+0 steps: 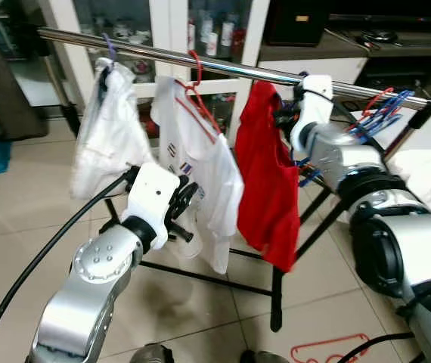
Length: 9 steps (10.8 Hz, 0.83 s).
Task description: Hang hanger
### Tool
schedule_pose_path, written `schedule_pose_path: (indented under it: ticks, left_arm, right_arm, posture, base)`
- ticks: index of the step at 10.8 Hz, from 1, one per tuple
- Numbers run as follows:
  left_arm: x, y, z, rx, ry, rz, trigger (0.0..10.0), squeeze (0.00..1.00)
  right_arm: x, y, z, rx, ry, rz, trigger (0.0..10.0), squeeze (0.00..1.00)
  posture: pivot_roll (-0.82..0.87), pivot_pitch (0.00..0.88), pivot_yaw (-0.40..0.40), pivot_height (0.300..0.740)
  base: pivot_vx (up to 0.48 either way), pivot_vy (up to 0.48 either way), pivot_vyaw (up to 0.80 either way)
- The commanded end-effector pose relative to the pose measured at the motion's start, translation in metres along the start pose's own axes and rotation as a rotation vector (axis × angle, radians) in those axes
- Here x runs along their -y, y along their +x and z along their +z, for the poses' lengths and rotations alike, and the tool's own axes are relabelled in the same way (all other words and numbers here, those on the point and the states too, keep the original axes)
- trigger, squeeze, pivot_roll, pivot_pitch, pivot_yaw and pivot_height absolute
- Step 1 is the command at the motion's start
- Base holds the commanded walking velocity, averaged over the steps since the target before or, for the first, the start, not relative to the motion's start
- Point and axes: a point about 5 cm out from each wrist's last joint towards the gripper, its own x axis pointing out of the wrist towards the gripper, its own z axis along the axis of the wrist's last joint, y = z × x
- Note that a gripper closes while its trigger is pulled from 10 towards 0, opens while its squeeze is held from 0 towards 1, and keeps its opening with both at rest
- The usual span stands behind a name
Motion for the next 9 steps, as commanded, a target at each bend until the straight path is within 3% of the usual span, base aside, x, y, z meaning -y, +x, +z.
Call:
schedule_pose_path:
  ticks: [1, 3, 4, 6, 8, 9]
  left_arm:
    - [-0.002, 0.000, 0.004, 0.027, 0.006, -0.003, 10.0, 0.00]
    - [-0.007, 0.003, 0.001, 0.021, 0.009, 0.026, 10.0, 0.00]
    - [-0.010, 0.004, -0.003, 0.002, 0.021, 0.060, 10.0, 0.00]
    - [-0.017, -0.003, -0.010, -0.015, 0.025, 0.126, 10.0, 0.00]
    - [-0.025, -0.010, -0.012, -0.003, 0.031, 0.224, 10.0, 0.00]
    - [-0.028, -0.013, -0.011, 0.014, 0.002, 0.256, 10.0, 0.00]
  right_arm:
    - [0.004, -0.007, 0.012, 0.061, -0.017, 0.082, 10.0, 1.00]
    - [0.010, -0.035, 0.018, 0.127, -0.035, 0.199, 10.0, 1.00]
    - [0.012, -0.063, 0.017, 0.153, -0.055, 0.252, 10.0, 1.00]
    - [-0.004, -0.104, 0.006, 0.218, -0.080, 0.352, 10.0, 1.00]
    - [-0.027, -0.131, -0.023, 0.206, -0.041, 0.338, 10.0, 1.00]
    - [-0.042, -0.146, -0.057, 0.178, 0.085, 0.286, 10.0, 0.16]
  posture:
    - [0.10, 0.017, -0.047, 0.740]
    - [0.12, 0.000, -0.031, 0.740]
    - [0.13, 0.000, -0.033, 0.740]
    - [0.15, 0.000, -0.047, 0.740]
    - [0.15, 0.000, -0.045, 0.740]
    - [0.15, 0.000, -0.033, 0.740]
  base:
    - [0.000, 0.000, 0.00]
    - [0.000, 0.000, 0.00]
    - [0.000, 0.000, 0.00]
    - [0.000, 0.000, 0.00]
    - [0.000, 0.000, 0.00]
    - [0.000, 0.000, 0.00]
